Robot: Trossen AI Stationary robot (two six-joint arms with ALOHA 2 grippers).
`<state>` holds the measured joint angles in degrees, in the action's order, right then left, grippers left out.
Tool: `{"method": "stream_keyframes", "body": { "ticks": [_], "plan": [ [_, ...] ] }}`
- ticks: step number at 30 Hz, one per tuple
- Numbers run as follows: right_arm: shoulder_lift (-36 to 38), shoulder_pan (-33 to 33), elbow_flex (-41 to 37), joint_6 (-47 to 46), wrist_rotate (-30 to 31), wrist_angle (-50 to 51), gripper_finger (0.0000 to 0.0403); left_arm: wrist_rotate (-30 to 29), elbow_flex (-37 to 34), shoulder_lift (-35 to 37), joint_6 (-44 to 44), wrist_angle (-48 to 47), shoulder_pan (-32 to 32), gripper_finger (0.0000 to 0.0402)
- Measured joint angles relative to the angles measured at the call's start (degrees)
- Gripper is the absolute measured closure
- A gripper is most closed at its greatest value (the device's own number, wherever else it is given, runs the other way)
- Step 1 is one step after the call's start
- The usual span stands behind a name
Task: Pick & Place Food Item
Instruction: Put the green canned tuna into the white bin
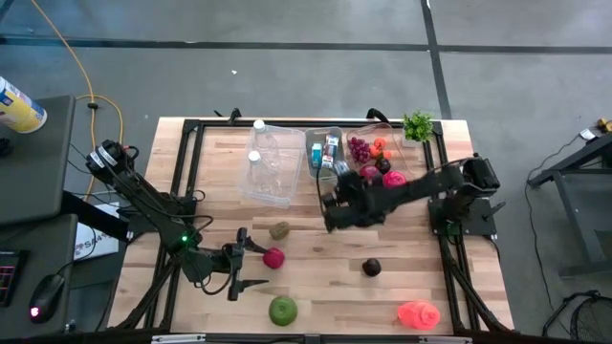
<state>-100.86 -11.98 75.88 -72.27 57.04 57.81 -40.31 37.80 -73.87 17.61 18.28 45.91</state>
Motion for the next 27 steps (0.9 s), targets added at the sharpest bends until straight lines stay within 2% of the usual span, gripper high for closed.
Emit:
{"method": "stream_keyframes", "body": {
  "ticks": [5, 10, 14, 27],
  "plan": [
    [0.0, 6.9, 0.0, 5.6, -3.5, -3.6, 0.0283, 0.0, 0.0, 0.0, 0.0, 0.0, 0.0, 0.0057],
    [-2.3, 11.1, -0.1, 11.2, -6.4, -8.3, 0.0283, 0.0, 0.0, 0.0, 0.0, -0.2, 0.2, 0.0057],
    [-3.2, 12.3, 0.1, 14.7, -6.3, -13.4, 0.0283, 0.0, -0.1, 0.0, 0.0, -0.3, 0.4, 0.0057],
    [-4.3, 14.8, 0.3, 14.9, -9.4, -15.2, 0.0283, 0.0, -0.1, 0.0, 0.0, -0.3, 0.4, 0.0057]
  ]
}}
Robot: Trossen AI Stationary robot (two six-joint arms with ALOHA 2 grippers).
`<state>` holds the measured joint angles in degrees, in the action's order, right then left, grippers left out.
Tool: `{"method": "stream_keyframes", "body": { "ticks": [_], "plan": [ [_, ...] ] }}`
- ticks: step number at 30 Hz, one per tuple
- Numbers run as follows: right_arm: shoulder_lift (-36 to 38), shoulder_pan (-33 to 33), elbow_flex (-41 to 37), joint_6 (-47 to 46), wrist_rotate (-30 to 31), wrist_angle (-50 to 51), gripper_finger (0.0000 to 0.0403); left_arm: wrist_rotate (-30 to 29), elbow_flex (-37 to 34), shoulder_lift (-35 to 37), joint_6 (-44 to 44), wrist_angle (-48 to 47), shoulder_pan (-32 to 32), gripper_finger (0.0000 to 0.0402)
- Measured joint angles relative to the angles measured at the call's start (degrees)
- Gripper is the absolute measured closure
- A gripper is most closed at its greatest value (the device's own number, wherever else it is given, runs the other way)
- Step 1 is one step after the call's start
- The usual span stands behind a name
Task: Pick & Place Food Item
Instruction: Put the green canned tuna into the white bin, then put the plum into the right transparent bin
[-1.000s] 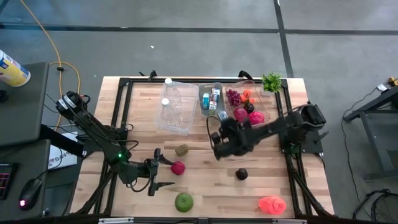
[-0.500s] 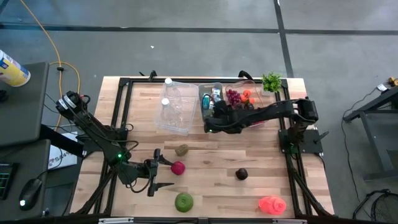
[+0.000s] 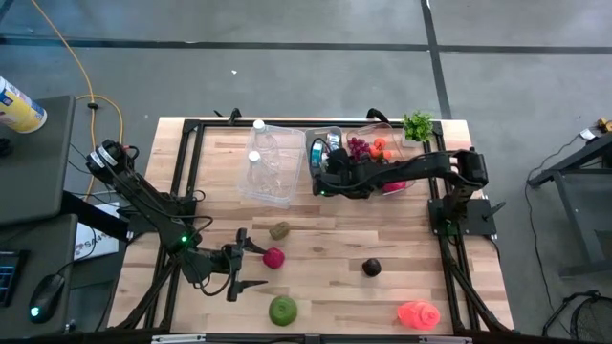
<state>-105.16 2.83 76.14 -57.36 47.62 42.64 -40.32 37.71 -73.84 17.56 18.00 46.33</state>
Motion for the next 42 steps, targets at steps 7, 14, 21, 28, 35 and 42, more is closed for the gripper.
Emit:
{"method": "stream_keyframes", "body": {
  "ticks": [7, 14, 21, 28, 35, 42],
  "plan": [
    [-0.1, 0.2, -0.1, -0.5, -1.4, -0.1, 0.0283, 0.0, 0.0, 0.0, 0.0, 0.0, 0.0, 0.0057],
    [-0.1, 0.2, -0.1, -2.9, -3.1, 0.9, 0.0279, 0.0, 0.0, 0.0, 2.8, 0.0, 0.3, 0.0057],
    [-1.0, -0.9, -0.6, -6.0, -3.7, 5.1, 0.0283, 0.0, 0.0, 0.0, 3.7, 0.0, 1.1, 0.0057],
    [-0.6, -0.5, -0.4, -8.0, -4.6, 5.8, 0.0283, 0.0, 0.0, 0.0, 3.9, 0.0, 1.9, 0.0057],
    [-0.6, 0.6, -0.4, -2.8, -6.7, 2.9, 0.0232, 0.0, 0.0, 0.0, 3.9, 0.0, 1.9, 0.0057],
    [-0.5, 0.4, -0.3, -2.0, -6.2, 1.6, 0.0176, 0.0, 0.0, 0.0, 3.9, 0.0, 1.9, 0.0057]
  ]
}}
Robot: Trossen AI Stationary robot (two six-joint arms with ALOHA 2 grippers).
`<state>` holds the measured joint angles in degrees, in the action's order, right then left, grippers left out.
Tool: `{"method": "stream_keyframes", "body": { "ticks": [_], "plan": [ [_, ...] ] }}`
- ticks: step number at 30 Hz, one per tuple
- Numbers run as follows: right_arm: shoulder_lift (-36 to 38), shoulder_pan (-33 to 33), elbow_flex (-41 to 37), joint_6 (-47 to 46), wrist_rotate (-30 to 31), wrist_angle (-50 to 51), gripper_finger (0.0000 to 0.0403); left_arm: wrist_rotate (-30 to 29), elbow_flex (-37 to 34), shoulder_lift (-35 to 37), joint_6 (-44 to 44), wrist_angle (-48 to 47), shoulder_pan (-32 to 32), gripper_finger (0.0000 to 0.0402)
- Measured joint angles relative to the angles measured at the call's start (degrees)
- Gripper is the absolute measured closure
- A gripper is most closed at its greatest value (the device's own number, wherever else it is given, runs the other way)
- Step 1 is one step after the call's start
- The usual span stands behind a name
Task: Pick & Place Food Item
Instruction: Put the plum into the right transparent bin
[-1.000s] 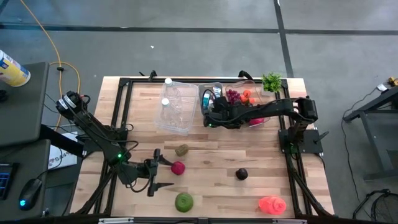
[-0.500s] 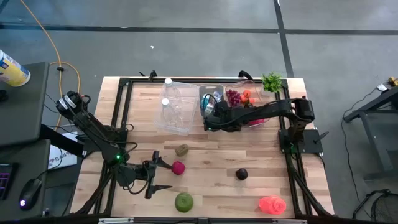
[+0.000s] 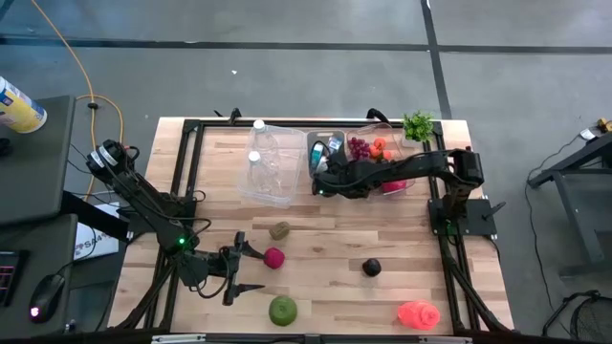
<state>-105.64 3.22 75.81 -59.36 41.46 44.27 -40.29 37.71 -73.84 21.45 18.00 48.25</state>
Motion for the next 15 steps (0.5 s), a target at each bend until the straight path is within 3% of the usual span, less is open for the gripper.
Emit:
{"method": "stream_keyframes", "body": {
  "ticks": [7, 15],
  "plan": [
    [2.5, -3.4, 0.0, 2.9, 1.8, -0.4, 0.0161, 0.0, 0.0, 0.0, 0.0, 0.0, 0.0, 0.0057],
    [11.6, -13.2, 0.1, 6.1, 0.6, 0.4, 0.0165, 0.0, 0.1, 0.0, 0.0, -0.7, 0.0, 0.0057]
  ]
}}
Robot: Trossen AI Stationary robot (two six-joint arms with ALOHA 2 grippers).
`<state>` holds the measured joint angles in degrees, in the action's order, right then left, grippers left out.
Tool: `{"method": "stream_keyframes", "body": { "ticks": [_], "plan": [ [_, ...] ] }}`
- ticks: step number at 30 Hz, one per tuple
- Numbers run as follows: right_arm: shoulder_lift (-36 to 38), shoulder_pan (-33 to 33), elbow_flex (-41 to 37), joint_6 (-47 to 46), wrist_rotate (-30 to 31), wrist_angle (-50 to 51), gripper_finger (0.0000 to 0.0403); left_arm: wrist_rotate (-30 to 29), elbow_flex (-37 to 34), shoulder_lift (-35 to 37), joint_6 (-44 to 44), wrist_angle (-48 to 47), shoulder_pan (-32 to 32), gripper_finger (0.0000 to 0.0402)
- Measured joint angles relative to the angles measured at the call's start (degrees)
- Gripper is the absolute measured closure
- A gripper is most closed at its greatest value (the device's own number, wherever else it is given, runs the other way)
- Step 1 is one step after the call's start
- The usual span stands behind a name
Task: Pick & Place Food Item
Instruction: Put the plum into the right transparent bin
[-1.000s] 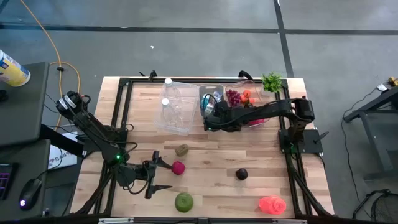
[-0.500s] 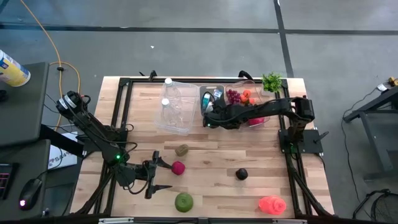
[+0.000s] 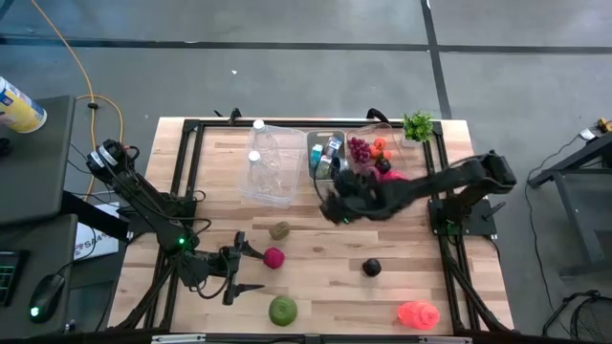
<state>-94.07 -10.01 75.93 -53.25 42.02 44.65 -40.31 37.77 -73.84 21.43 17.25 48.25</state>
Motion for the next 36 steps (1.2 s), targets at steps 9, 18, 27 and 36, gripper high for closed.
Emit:
{"method": "stream_keyframes", "body": {
  "ticks": [9, 18, 27, 36],
  "plan": [
    [3.2, -12.5, 0.0, -9.8, -0.3, 1.5, 0.0165, 0.0, 0.0, 0.0, -1.0, -1.0, -0.2, 0.0057],
    [-0.2, -13.9, 0.0, -8.2, -5.9, -0.3, 0.0163, 0.0, 0.0, 0.0, -0.6, -1.0, -0.5, 0.0057],
    [-2.9, -10.3, 0.0, -4.8, -9.3, -2.7, 0.0159, 0.0, 0.0, 0.0, -0.4, -1.0, -0.5, 0.0057],
    [-2.9, -10.2, 0.0, -3.6, -10.1, -3.9, 0.0158, 0.0, 0.0, 0.0, -0.4, -1.7, -0.3, 0.0057]
  ]
}}
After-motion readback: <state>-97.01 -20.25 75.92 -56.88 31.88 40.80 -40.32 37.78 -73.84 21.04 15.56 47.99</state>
